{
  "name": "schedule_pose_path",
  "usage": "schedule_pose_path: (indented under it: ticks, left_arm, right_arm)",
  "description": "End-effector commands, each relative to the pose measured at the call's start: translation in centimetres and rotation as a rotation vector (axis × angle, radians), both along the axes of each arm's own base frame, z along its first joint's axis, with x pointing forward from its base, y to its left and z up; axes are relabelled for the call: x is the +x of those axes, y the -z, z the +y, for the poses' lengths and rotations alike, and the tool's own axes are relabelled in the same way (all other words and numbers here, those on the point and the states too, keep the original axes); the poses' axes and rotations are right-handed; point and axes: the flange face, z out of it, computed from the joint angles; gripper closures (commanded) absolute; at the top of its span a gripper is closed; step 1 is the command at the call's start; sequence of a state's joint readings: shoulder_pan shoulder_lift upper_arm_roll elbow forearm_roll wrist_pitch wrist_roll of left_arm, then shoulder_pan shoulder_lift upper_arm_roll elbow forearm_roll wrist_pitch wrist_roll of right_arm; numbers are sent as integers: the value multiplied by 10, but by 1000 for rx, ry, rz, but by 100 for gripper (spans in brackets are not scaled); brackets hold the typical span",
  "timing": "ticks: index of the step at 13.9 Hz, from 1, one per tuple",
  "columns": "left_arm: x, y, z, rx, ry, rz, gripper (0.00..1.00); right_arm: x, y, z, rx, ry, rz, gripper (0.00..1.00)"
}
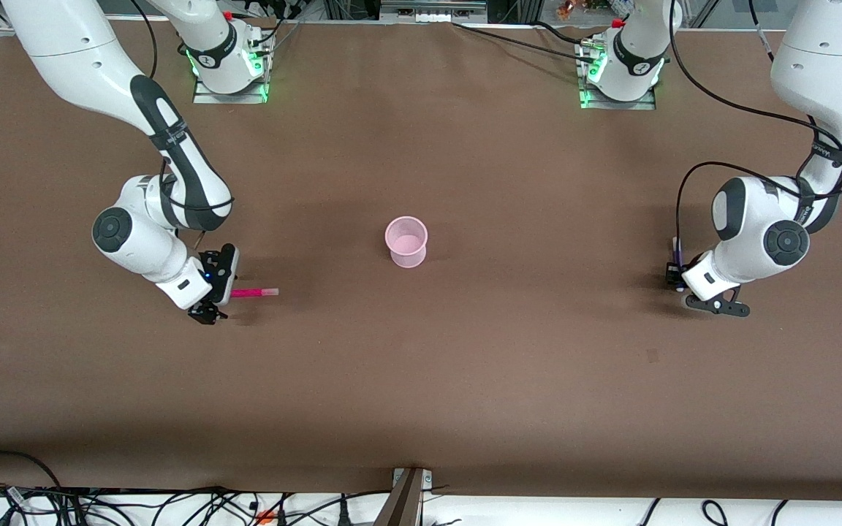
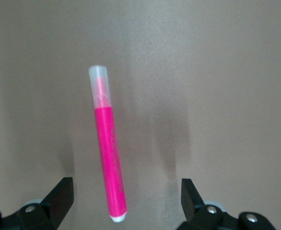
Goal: Organize pens into pink holder with both arms
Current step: 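Close the right gripper on the pink marker while the left gripper grasps the blue marker, then lift the blue marker with the left gripper toward the pink holder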
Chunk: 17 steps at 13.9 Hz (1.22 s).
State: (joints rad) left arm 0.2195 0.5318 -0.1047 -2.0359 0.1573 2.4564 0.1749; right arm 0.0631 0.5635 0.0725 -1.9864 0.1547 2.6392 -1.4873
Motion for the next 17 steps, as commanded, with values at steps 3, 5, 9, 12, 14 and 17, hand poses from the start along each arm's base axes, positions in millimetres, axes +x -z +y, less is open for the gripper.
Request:
schedule_pose_path:
  ticks: [3, 5, 9, 12, 14, 17]
  left_arm:
    - [2, -2, 2, 9, 24, -6, 100]
    - [5, -14, -2, 8, 43, -14, 100]
    - [29, -75, -32, -21, 226, 62, 100]
    - [44, -131, -93, -80, 311, 67, 100]
    - [50, -158, -141, -214, 308, 37, 100]
    - [44, -174, -225, -353, 353, -15, 100]
  right_arm:
    - [12, 5, 22, 36, 48, -6, 9]
    - [11, 7, 21, 36, 49, 0, 32]
    - [12, 11, 13, 34, 59, 2, 48]
    - [17, 3, 11, 34, 62, -14, 83]
    - [18, 1, 12, 35, 63, -16, 100]
    - [20, -20, 15, 40, 57, -24, 100]
